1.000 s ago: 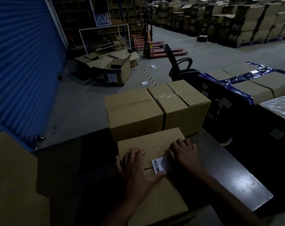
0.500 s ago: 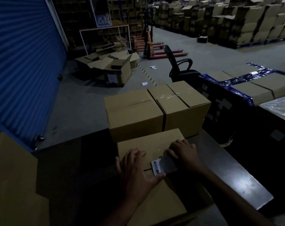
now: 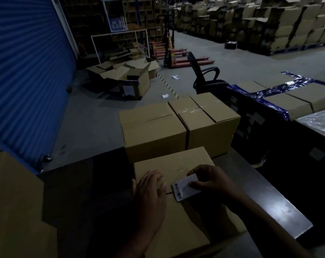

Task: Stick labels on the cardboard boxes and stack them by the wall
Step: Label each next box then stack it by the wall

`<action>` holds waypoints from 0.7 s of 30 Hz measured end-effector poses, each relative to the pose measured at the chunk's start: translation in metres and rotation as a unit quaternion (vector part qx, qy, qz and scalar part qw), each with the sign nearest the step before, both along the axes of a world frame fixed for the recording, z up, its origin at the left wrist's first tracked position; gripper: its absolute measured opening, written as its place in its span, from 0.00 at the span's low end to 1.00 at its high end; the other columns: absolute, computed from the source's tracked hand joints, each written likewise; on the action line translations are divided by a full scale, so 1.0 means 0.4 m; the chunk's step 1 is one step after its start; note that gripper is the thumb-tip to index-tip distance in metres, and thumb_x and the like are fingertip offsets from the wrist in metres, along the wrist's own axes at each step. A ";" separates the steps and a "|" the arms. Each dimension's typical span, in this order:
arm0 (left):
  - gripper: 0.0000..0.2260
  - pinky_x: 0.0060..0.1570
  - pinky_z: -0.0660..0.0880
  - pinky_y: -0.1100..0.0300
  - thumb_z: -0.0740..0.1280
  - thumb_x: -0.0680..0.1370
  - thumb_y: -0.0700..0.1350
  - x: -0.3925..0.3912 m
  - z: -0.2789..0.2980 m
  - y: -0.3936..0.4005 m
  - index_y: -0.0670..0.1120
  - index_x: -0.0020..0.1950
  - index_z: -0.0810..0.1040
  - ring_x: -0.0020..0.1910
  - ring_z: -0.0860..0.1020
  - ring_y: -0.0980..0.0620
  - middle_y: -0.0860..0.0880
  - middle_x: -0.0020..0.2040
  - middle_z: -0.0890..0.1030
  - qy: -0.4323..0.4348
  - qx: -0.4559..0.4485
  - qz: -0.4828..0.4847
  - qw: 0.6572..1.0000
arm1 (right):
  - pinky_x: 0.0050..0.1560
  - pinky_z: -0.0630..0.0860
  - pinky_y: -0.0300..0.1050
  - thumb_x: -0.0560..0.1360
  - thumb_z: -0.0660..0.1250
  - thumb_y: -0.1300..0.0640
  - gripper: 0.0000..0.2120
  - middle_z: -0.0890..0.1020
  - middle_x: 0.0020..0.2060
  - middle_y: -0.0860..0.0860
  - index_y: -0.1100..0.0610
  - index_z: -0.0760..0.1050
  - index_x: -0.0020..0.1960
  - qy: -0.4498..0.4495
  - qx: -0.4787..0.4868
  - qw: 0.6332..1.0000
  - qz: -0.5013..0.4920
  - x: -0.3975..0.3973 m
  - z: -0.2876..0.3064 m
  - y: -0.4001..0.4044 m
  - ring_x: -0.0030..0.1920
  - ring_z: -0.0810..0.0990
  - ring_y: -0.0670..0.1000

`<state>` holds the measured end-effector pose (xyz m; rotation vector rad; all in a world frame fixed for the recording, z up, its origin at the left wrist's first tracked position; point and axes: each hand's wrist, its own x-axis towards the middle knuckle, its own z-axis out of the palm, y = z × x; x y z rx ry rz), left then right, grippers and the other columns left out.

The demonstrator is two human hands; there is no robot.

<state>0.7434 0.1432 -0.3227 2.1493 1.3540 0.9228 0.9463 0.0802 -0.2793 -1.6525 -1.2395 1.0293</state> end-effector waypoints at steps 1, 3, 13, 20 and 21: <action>0.12 0.77 0.51 0.43 0.57 0.81 0.50 -0.001 0.001 0.002 0.53 0.57 0.79 0.66 0.74 0.55 0.56 0.61 0.79 -0.016 -0.007 0.009 1.000 | 0.44 0.80 0.40 0.72 0.72 0.59 0.08 0.84 0.47 0.49 0.55 0.79 0.51 0.010 0.010 1.000 -0.001 -0.003 -0.002 -0.006 0.47 0.84 0.44; 0.11 0.78 0.50 0.47 0.60 0.81 0.40 -0.002 0.002 0.005 0.51 0.56 0.80 0.65 0.74 0.55 0.56 0.60 0.79 -0.050 -0.021 0.020 0.998 | 0.47 0.81 0.43 0.72 0.72 0.59 0.08 0.84 0.47 0.50 0.57 0.79 0.51 0.027 0.032 0.999 -0.003 -0.009 -0.004 -0.015 0.48 0.84 0.46; 0.14 0.78 0.48 0.52 0.62 0.79 0.33 -0.001 0.012 0.001 0.50 0.54 0.80 0.61 0.70 0.63 0.59 0.59 0.77 -0.075 -0.030 0.021 0.997 | 0.43 0.80 0.43 0.71 0.71 0.64 0.09 0.83 0.46 0.57 0.66 0.77 0.49 0.133 0.100 0.986 -0.013 -0.033 0.000 -0.033 0.48 0.83 0.55; 0.15 0.77 0.52 0.46 0.62 0.78 0.32 -0.001 -0.001 0.009 0.49 0.56 0.80 0.64 0.75 0.52 0.53 0.59 0.81 -0.058 -0.028 0.022 0.998 | 0.45 0.80 0.49 0.69 0.72 0.62 0.11 0.83 0.45 0.60 0.66 0.78 0.49 0.166 0.112 0.979 -0.024 -0.049 0.006 -0.034 0.47 0.83 0.59; 0.15 0.77 0.52 0.46 0.61 0.79 0.33 -0.002 -0.004 0.010 0.49 0.56 0.80 0.64 0.75 0.52 0.54 0.58 0.81 -0.061 -0.029 0.020 0.998 | 0.45 0.80 0.50 0.70 0.72 0.62 0.11 0.83 0.46 0.60 0.65 0.78 0.49 0.169 0.110 0.979 -0.022 -0.051 0.006 -0.035 0.48 0.82 0.60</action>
